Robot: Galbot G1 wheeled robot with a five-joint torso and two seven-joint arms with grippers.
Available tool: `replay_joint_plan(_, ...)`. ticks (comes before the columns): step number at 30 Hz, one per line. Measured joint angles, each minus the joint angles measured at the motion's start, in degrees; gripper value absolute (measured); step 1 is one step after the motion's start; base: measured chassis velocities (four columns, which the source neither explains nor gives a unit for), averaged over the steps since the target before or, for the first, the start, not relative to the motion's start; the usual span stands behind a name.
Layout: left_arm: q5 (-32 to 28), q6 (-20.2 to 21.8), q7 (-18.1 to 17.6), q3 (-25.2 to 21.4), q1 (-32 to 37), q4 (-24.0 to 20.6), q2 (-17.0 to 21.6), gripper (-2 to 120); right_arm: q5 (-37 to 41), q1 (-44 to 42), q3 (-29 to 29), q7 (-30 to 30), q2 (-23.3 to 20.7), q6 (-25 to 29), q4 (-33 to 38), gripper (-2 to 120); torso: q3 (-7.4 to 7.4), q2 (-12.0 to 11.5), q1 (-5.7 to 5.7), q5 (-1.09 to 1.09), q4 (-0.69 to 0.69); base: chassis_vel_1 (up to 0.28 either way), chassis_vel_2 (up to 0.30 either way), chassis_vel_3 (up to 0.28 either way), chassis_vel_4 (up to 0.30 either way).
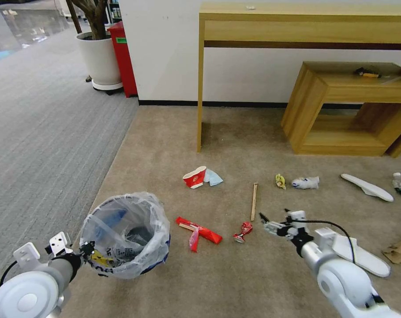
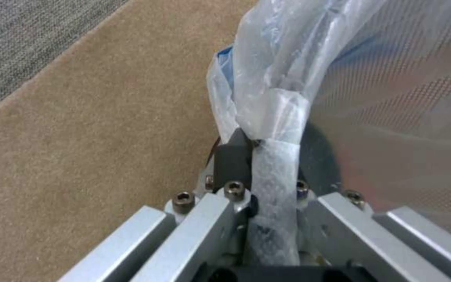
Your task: Pick up the trash bin and place the garbage on the floor into it.
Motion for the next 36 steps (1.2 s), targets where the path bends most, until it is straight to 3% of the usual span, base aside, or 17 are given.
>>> replay_joint_plan(2,-0.8,0.0,-0.8,0.0,-0.8,0.4,0.4,0,1.4,7.9,-7.9,-2.7,-1.3,-0.7,-5.0,100,0.00,0.0,0.00,0.00,0.02,0.000,0.000,0.000,0.000)
replay_joint_plan(3,-0.8,0.0,-0.8,0.0,-0.8,0.4,0.4,0,1.4,7.9,-7.9,-2.7,-1.3,-0.7,-5.0,100,0.00,0.0,0.00,0.00,0.02,0.000,0.000,0.000,0.000)
replay_joint_plan(6,-3.4,0.6,-2.3,-1.3,-1.9,2.0,1.0,0,2.3,18.8,-19.0,-7.2,-1.0,-4.6,-12.7,100,0.00,0.0,0.00,-0.03,0.03,0.000,0.000,0.000,0.000)
replay_joint_plan(11,-4.7,1.6,-1.8,-3.3,-2.3,4.5,2.3,0,1.8,26.6,-26.9,-11.4,1.1,-6.9,-20.0,100,0.00,0.0,0.00,-0.01,0.01,0.000,0.000,0.000,0.000)
replay_joint_plan(14,-6.4,2.8,0.9,-6.7,-1.7,7.1,3.8,0,-0.7,33.2,-32.2,-16.2,4.6,-7.5,-26.6,100,0.00,0.0,0.00,-0.04,0.03,0.000,0.000,0.000,0.000)
replay_joint_plan(24,-8.9,2.9,4.6,-13.5,0.2,11.0,5.6,0,-7.3,40.8,-37.9,-23.0,17.0,-9.4,-41.0,100,-0.01,0.0,0.00,-0.03,0.04,0.000,0.000,0.000,0.000)
replay_joint_plan(36,-8.9,3.0,5.4,-14.0,2.3,9.4,5.4,0,-12.5,41.3,-36.7,-21.6,20.6,-12.4,-46.8,100,-0.01,0.0,0.00,-0.01,0.01,0.000,0.000,0.000,0.000)
